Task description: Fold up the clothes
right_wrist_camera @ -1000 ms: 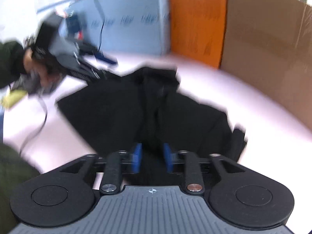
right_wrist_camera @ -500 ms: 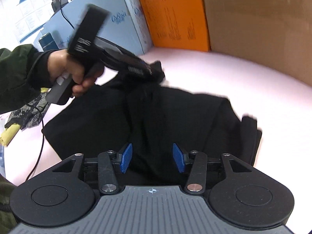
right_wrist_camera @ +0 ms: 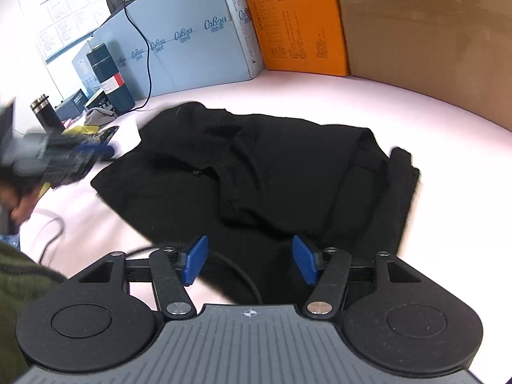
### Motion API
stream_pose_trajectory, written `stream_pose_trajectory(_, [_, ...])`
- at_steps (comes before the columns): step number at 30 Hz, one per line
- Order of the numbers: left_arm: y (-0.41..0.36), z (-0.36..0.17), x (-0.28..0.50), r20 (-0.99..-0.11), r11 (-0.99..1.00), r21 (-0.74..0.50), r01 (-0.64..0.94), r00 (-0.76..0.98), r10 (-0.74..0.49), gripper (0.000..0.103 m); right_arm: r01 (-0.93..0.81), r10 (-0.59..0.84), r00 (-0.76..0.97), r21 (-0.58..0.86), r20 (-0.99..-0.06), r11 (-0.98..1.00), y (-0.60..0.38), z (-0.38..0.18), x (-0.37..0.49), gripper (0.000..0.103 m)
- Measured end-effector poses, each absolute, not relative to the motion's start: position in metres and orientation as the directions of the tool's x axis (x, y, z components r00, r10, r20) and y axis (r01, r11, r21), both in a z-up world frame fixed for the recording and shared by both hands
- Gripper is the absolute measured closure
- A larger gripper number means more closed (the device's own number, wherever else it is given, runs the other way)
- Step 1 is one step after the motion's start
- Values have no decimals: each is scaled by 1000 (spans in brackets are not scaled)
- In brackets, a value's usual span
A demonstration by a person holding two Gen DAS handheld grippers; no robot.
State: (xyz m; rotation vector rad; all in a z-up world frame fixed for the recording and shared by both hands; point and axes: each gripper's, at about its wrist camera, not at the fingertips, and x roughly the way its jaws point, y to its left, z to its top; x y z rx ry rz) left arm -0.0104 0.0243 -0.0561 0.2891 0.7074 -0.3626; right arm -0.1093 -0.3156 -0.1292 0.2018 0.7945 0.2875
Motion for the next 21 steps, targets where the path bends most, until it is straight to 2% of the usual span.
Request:
stream_pose_trajectory(1, [34, -58, -18, -686, 911, 119, 396, 696, -213, 44, -167, 322, 666, 287, -673, 943, -318, -128, -113, 44])
stream_pose_trajectory(3, [50, -59, -26, -695, 938, 63, 342, 690, -205, 39, -139, 310, 669, 297, -675, 945, -324, -127, -118, 41])
stream_pose_trajectory(5, [59, -58, -18, -685, 961, -18, 275, 697, -212, 27, -104, 302, 676, 318, -672, 942, -330, -127, -121, 41])
stream_pose_trajectory(7, [61, -56, -4, -658, 971, -97, 218, 718, -227, 21, -68, 304, 694, 361, -653, 930, -337, -126, -122, 40])
stream_pose_trajectory(10, [55, -59, 26, -637, 969, -167, 184, 730, -248, 20, -13, 315, 726, 445, -611, 895, -346, -127, -118, 35])
stream_pose_trajectory(15, [37, -77, 73, -659, 967, -156, 199, 709, -252, 23, 111, 291, 768, 566, -571, 817, -356, -134, -111, 35])
stream_pose_trajectory(16, [35, -80, 78, -665, 966, -150, 212, 701, -257, 27, 115, 291, 775, 578, -561, 808, -356, -134, -109, 35])
stream_pose_trajectory(18, [30, -85, 86, -677, 964, -134, 231, 689, -259, 47, 112, 277, 777, 558, -565, 823, -353, -136, -101, 35])
stream_pose_trajectory(20, [28, -90, 90, -696, 964, -128, 232, 672, -254, 91, 103, 270, 772, 532, -575, 840, -351, -141, -92, 35])
stream_pose_trajectory(21, [27, -92, 92, -703, 964, -132, 229, 665, -254, 98, 103, 270, 763, 523, -588, 846, -349, -146, -86, 37])
